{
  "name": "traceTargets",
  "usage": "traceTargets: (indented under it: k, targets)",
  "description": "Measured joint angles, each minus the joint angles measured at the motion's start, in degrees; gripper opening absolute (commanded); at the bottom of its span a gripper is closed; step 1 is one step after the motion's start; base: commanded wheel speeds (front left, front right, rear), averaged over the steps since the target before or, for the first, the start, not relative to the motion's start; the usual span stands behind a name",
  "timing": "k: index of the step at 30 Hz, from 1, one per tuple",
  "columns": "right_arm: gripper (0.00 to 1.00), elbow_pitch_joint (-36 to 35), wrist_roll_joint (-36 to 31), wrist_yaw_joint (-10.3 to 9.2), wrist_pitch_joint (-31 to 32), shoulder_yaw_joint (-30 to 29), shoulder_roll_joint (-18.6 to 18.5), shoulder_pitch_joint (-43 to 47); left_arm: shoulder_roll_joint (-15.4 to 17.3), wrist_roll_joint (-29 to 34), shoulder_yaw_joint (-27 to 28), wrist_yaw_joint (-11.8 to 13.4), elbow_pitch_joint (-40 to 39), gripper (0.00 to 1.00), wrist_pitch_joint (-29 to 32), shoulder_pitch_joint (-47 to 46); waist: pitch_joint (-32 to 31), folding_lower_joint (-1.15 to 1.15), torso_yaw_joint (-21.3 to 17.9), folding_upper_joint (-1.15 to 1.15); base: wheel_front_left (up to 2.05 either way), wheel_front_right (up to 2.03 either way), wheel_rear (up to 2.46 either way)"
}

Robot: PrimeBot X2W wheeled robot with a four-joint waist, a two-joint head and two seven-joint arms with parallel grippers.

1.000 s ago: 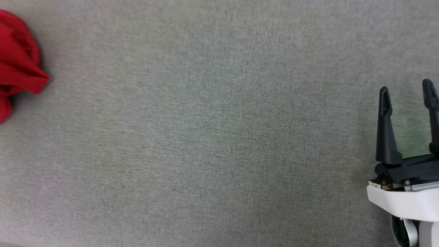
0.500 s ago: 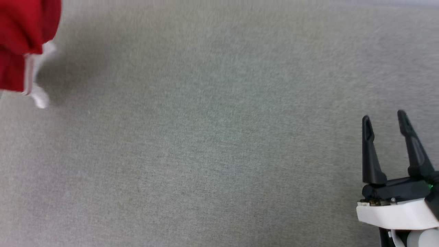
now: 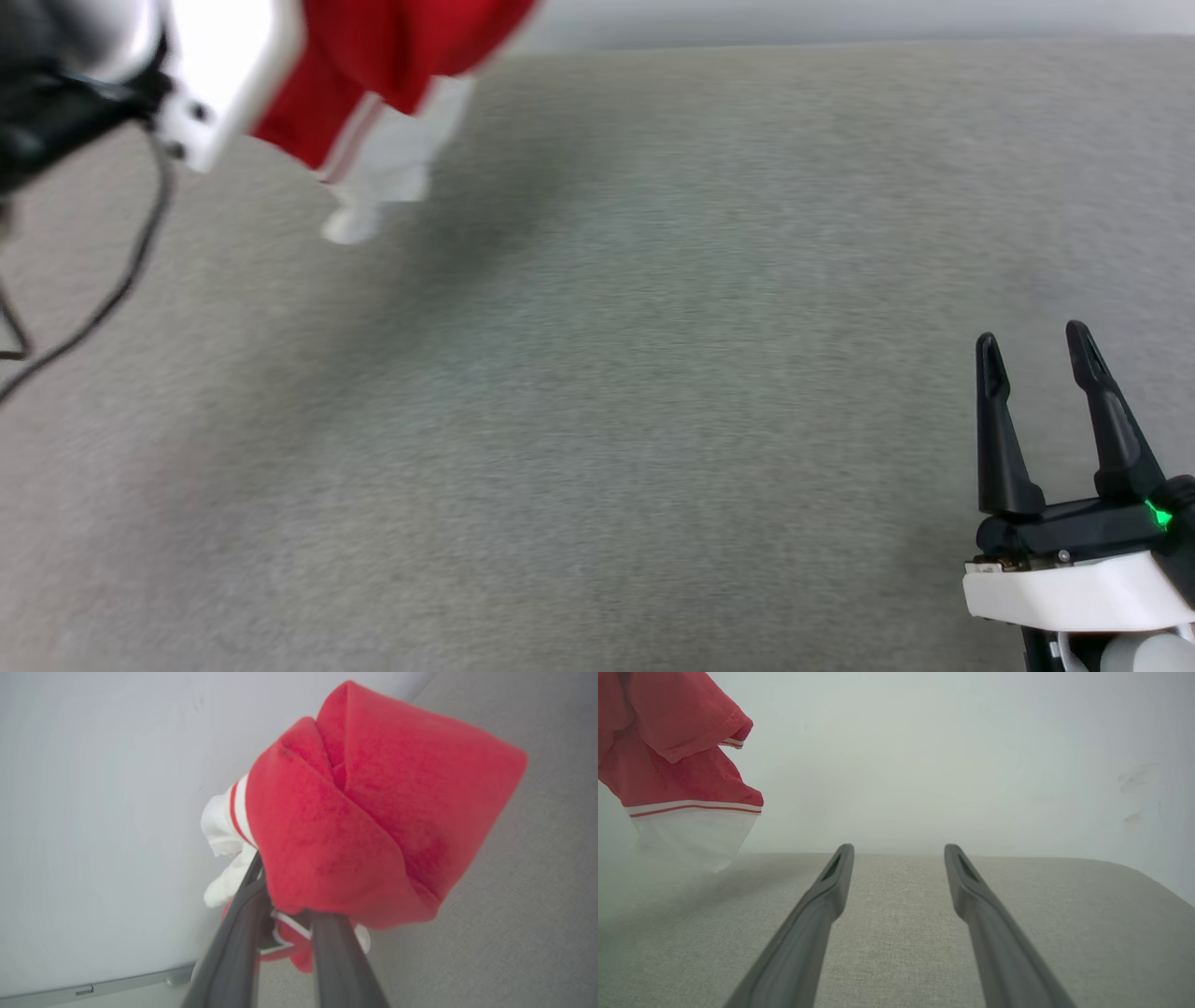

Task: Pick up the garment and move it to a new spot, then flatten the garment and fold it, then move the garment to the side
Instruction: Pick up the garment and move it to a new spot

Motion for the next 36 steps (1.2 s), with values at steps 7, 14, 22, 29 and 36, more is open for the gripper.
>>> traceTargets:
  k: [7,14,22,29,36]
  targets:
    - [1.0,0.5,1.3,0.0,0.0,0.3,0.0,0.6,-6.2,-0.5,-6.1,0.0,-2.1,0.0,-2.2,0.4,0.0,0.0,-6.8,0.0,0.0,0.0,0.0]
    - [1.0,0.6,1.8,0.0,0.0,-0.2,0.0,0.8,-10.9,-1.3,-13.4,0.0,-2.5,0.0,-4.7,6.0,1.9,0.0,-11.9,0.0,0.0,0.0,0.0]
    - [1.0,0.4,2.3,0.0,0.0,0.0,0.0,-0.5,-15.4,-2.2,-20.9,0.0,1.8,0.0,-7.4,15.0,6.5,0.01,-13.8,0.0,0.0,0.0,0.0]
    - [1.0,0.3,2.2,0.0,0.0,0.0,0.0,-1.6,-18.1,1.9,-20.4,0.2,1.6,0.0,-4.1,22.8,8.8,0.0,-13.5,0.0,0.0,0.0,0.0]
    - [1.0,0.8,1.5,0.0,0.0,-0.5,0.0,-1.4,-19.2,3.5,-21.7,0.0,3.5,1.0,-13.2,23.8,6.7,0.01,-12.1,0.0,0.0,0.0,0.0]
